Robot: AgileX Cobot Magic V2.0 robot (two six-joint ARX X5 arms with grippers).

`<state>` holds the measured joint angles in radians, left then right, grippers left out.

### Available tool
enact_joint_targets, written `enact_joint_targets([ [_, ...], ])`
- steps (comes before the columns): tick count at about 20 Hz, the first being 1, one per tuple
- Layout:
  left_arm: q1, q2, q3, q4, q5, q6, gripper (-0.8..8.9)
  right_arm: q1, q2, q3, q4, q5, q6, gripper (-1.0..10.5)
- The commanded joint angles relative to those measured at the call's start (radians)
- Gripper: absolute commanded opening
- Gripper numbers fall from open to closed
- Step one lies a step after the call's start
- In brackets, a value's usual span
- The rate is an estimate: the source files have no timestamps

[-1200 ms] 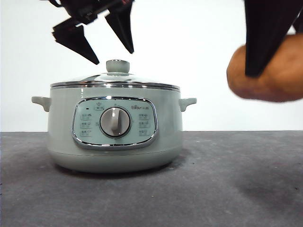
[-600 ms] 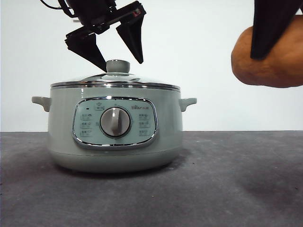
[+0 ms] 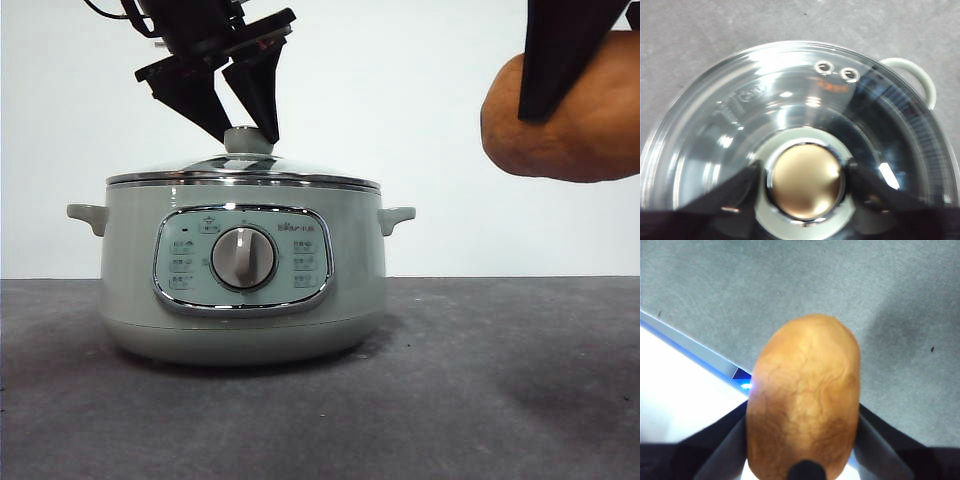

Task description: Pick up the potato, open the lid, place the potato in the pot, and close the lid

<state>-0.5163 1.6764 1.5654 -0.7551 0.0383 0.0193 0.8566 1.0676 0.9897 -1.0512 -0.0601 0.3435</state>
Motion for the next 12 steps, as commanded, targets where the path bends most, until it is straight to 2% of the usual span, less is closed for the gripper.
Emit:
enact_joint_targets([
  [1, -0.007, 0.011, 0.0, 0.01, -0.005, 0.012, 0.92, 0.001, 0.001, 0.001, 0.003, 0.001, -0.005, 0.0],
  [3, -0.006, 0.011, 0.0, 0.012, -0.005, 0.011, -0.18, 0.001, 0.001, 0.001, 0.003, 0.001, -0.004, 0.0],
  [8, -0.006, 0.002, 0.02, 0.022, -0.013, 0.019, -0.13, 0.001, 0.001, 0.002, 0.004, 0.001, -0.003, 0.0],
  [10, -0.006, -0.005, 0.072, -0.014, -0.011, 0.02, -0.13, 0.0, 0.001, 0.002, 0.011, 0.015, 0.0, 0.0],
  [12, -0.006, -0.005, 0.153, -0.076, -0.012, 0.026, -0.13, 0.0, 0.002, 0.004, 0.036, 0.031, 0.034, 0.0],
])
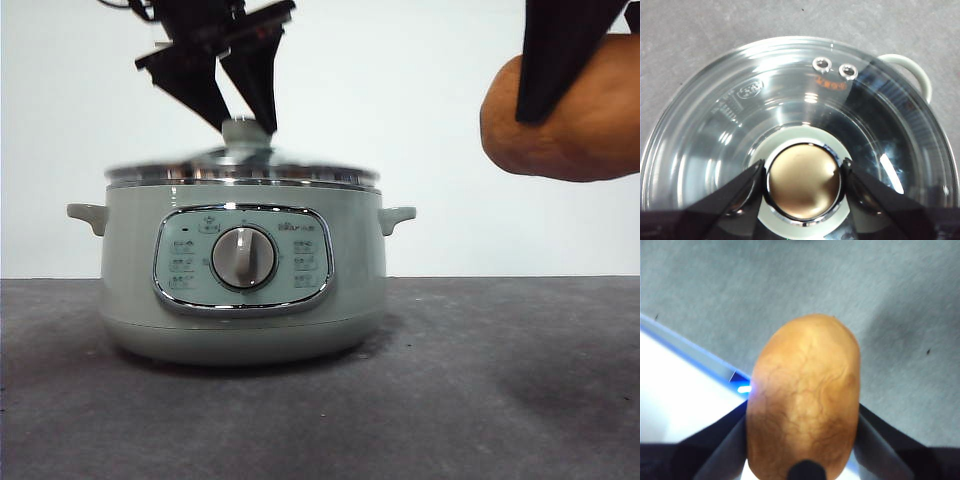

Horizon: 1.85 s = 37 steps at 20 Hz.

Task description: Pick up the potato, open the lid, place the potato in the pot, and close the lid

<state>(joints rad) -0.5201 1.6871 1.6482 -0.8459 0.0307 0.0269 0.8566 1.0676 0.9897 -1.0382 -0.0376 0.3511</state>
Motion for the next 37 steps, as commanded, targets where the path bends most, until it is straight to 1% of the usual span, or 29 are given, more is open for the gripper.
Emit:
enact_joint_targets([
  [1, -0.002, -0.016, 0.113, -0.011, -0.006, 0.027, -0.13, 0.0, 0.004, 0.008, 0.04, 0.008, 0.039, 0.0],
  [4, 0.004, -0.016, 0.211, -0.071, -0.032, 0.044, -0.13, 0.0, 0.042, 0.05, 0.049, 0.001, 0.042, 0.0],
  [6, 0.029, -0.017, 0.264, -0.108, -0.055, 0.068, -0.13, 0.0, 0.101, 0.114, 0.048, 0.001, 0.038, 0.0],
  [8, 0.06, -0.017, 0.305, -0.142, -0.08, 0.078, -0.13, 0.0, 0.188, 0.212, 0.048, 0.001, 0.006, 0.0],
  [10, 0.109, -0.029, 0.312, -0.143, -0.084, 0.079, -0.13, -0.01, 0.303, 0.346, 0.039, 0.0, -0.035, 0.0],
  [13, 0.2, -0.04, 0.312, -0.151, -0.084, 0.078, -0.13, -0.041, 0.51, 0.582, 0.002, 0.0, -0.067, 0.0],
  [18, 0.336, -0.04, 0.311, -0.155, -0.076, 0.06, -0.13, -0.095, 0.864, 0.976, -0.134, -0.022, -0.146, 0.0],
  [21, 0.399, -0.04, 0.311, -0.156, -0.076, 0.073, -0.13, -0.113, 1.04, 1.149, -0.153, -0.042, -0.172, 0.0],
  [23, 0.431, -0.04, 0.311, -0.156, -0.075, 0.074, -0.13, -0.119, 1.131, 1.221, -0.148, -0.053, -0.176, 0.0],
  [25, 0.455, -0.04, 0.311, -0.154, -0.075, 0.075, -0.13, -0.119, 1.198, 1.266, -0.135, -0.054, -0.202, 0.0],
  [29, 0.485, -0.04, 0.311, -0.151, -0.075, 0.086, -0.13, -0.117, 1.287, 1.272, -0.114, -0.052, -0.213, 0.0],
  [31, 0.49, -0.04, 0.311, -0.151, -0.072, 0.087, -0.13, -0.117, 1.299, 1.272, -0.115, -0.053, -0.213, 0.1],
  [32, 0.49, -0.04, 0.311, -0.15, -0.061, 0.086, -0.13, -0.116, 1.299, 1.272, -0.115, -0.053, -0.213, 0.6],
  [33, 0.489, -0.04, 0.311, -0.147, -0.047, 0.086, -0.13, -0.116, 1.299, 1.272, -0.118, -0.053, -0.212, 2.6],
  [34, 0.489, -0.04, 0.311, -0.145, -0.046, 0.086, -0.13, -0.116, 1.299, 1.272, -0.126, -0.053, -0.213, 5.8],
  [35, 0.489, -0.04, 0.311, -0.142, -0.045, 0.086, -0.13, -0.116, 1.299, 1.272, -0.132, -0.053, -0.212, 7.3],
  [36, 0.489, -0.04, 0.311, -0.139, -0.044, 0.086, -0.13, -0.116, 1.299, 1.272, -0.139, -0.051, -0.211, 7.3],
  [37, 0.489, -0.039, 0.311, -0.139, -0.025, 0.085, -0.13, -0.114, 1.295, 1.275, -0.142, -0.048, -0.195, 7.2],
])
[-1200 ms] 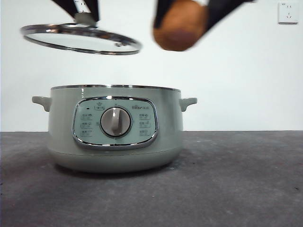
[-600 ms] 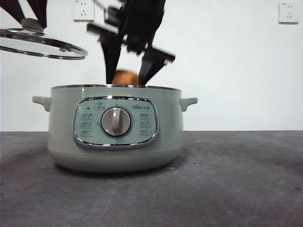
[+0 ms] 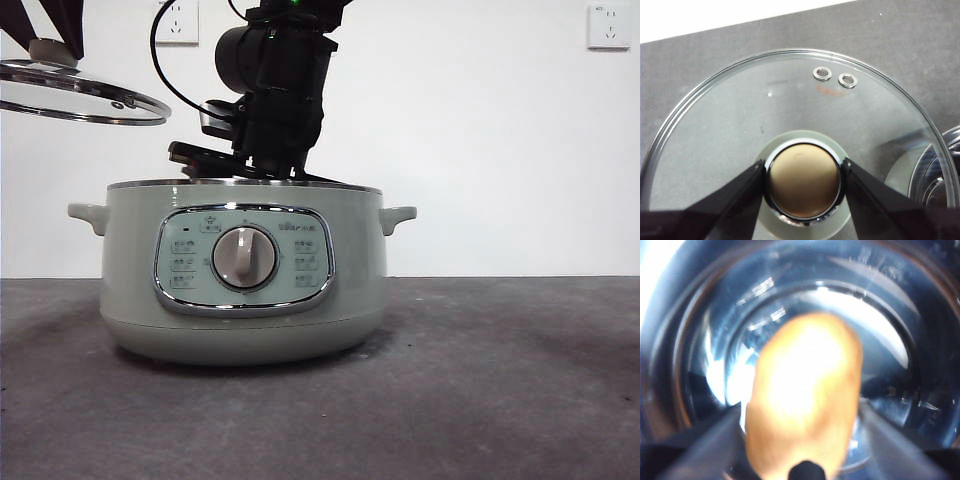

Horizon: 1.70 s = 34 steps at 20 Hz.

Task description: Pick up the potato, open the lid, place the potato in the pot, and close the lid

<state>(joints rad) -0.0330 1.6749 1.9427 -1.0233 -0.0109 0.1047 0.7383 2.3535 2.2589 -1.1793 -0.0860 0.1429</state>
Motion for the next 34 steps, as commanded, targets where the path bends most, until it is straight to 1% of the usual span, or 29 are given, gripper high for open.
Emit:
enact_joint_targets([
  [1, 0.002, -0.027, 0.017, 0.039, 0.022, 0.003, -0.13, 0.006, -0.008, 0.017, -0.008, 0.001, 0.015, 7.2],
  [2, 0.002, -0.026, 0.017, 0.038, 0.022, 0.002, -0.13, 0.01, -0.033, 0.033, -0.017, 0.01, 0.014, 7.2],
  [3, 0.001, -0.025, 0.017, 0.036, 0.027, 0.0, -0.13, 0.026, -0.068, 0.045, -0.034, 0.043, 0.015, 7.2],
  [5, -0.003, -0.025, 0.017, 0.03, 0.069, -0.013, -0.13, 0.051, -0.147, 0.046, -0.097, 0.146, 0.014, 7.2],
  [8, -0.049, -0.025, 0.016, -0.012, 0.071, -0.019, -0.13, 0.055, -0.241, 0.045, -0.197, 0.192, -0.002, 7.2],
  [9, -0.078, -0.025, 0.016, -0.019, 0.071, -0.019, -0.13, 0.053, -0.283, 0.029, -0.199, 0.211, -0.012, 7.2],
  [11, -0.142, -0.025, 0.016, -0.031, 0.071, -0.019, -0.13, 0.053, -0.388, -0.053, -0.199, 0.217, -0.014, 7.2],
  [12, -0.172, -0.023, 0.016, -0.033, 0.071, -0.022, -0.13, 0.053, -0.446, -0.121, -0.199, 0.228, -0.016, 7.2],
  [14, -0.227, -0.02, 0.015, -0.041, 0.071, -0.024, -0.13, 0.053, -0.574, -0.291, -0.195, 0.279, -0.016, 7.2],
  [15, -0.25, -0.02, 0.015, -0.05, 0.071, -0.024, -0.13, 0.053, -0.643, -0.383, -0.171, 0.289, -0.02, 7.2],
  [18, -0.32, -0.017, 0.015, -0.094, 0.071, -0.022, -0.13, 0.053, -0.875, -0.663, -0.064, 0.288, -0.011, 7.2],
  [20, -0.36, -0.01, 0.015, -0.111, 0.07, -0.022, -0.13, 0.053, -1.026, -0.819, -0.029, 0.288, 0.002, 7.2],
  [23, -0.407, 0.012, 0.015, -0.117, 0.07, -0.024, -0.13, 0.053, -1.219, -0.953, -0.031, 0.288, 0.026, 7.2],
  [25, -0.429, 0.031, 0.015, -0.116, 0.07, -0.026, -0.13, 0.053, -1.313, -0.976, -0.051, 0.288, 0.069, 7.2],
  [27, -0.444, 0.058, 0.015, -0.122, 0.071, -0.031, -0.13, 0.053, -1.379, -0.975, -0.076, 0.288, 0.094, 7.2],
  [31, -0.46, 0.116, 0.015, -0.136, 0.071, -0.044, -0.13, 0.053, -1.45, -0.975, -0.135, 0.29, 0.101, 7.2],
  [34, -0.472, 0.152, 0.015, -0.136, 0.071, -0.045, -0.13, 0.053, -1.463, -0.975, -0.158, 0.315, 0.113, 7.2],
])
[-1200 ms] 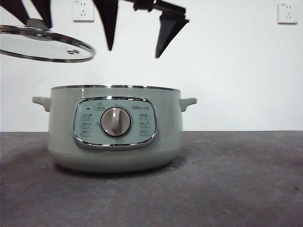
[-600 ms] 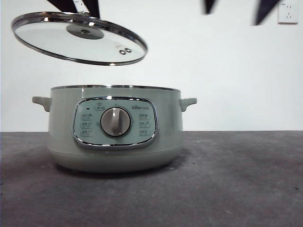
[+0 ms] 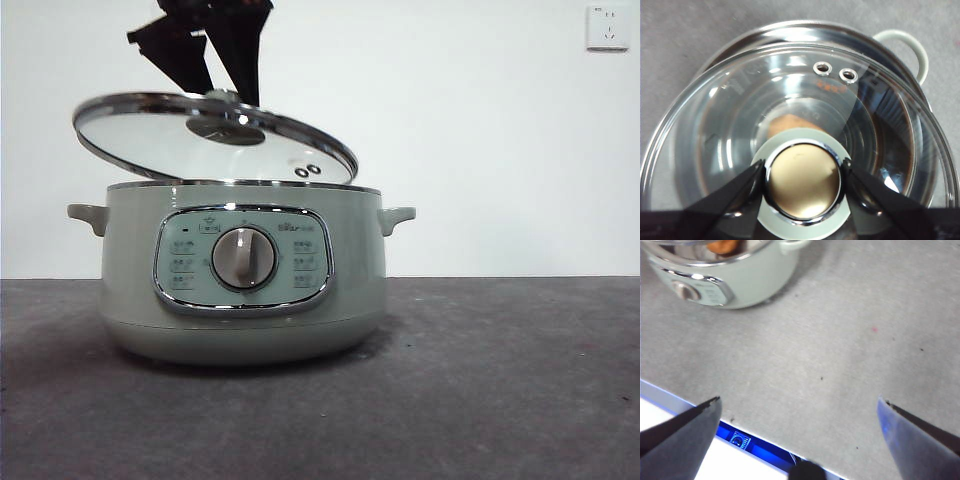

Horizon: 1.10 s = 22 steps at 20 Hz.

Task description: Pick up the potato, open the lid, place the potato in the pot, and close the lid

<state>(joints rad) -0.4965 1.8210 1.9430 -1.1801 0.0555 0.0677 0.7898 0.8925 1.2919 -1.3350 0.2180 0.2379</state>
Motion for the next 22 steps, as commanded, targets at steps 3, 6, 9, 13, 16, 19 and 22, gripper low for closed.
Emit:
enact_joint_targets([
  [3, -0.019, 0.029, 0.014, 0.027, 0.004, -0.008, -0.13, 0.001, 0.0, -0.008, -0.003, 0.019, 0.02, 7.2],
  [6, -0.022, 0.047, 0.014, 0.031, 0.004, -0.008, -0.13, 0.001, 0.0, -0.008, 0.003, 0.022, 0.02, 7.2],
  [9, -0.022, 0.066, 0.014, 0.033, 0.004, -0.008, -0.13, 0.001, 0.0, -0.008, 0.002, 0.024, 0.02, 7.2],
  [13, -0.022, 0.086, 0.014, 0.042, 0.004, -0.003, -0.13, 0.001, 0.0, -0.008, 0.002, 0.026, 0.019, 7.2],
  [16, -0.022, 0.092, 0.014, 0.045, 0.004, -0.002, -0.13, 0.001, 0.0, -0.008, 0.002, 0.026, 0.019, 7.2],
  [19, -0.022, 0.095, 0.014, 0.049, 0.004, 0.013, -0.08, 0.001, 0.0, -0.008, 0.002, 0.026, 0.02, 7.2],
  [22, -0.021, 0.095, 0.014, 0.052, 0.005, 0.01, 0.37, 0.001, 0.0, -0.008, 0.003, 0.026, 0.02, 7.2],
])
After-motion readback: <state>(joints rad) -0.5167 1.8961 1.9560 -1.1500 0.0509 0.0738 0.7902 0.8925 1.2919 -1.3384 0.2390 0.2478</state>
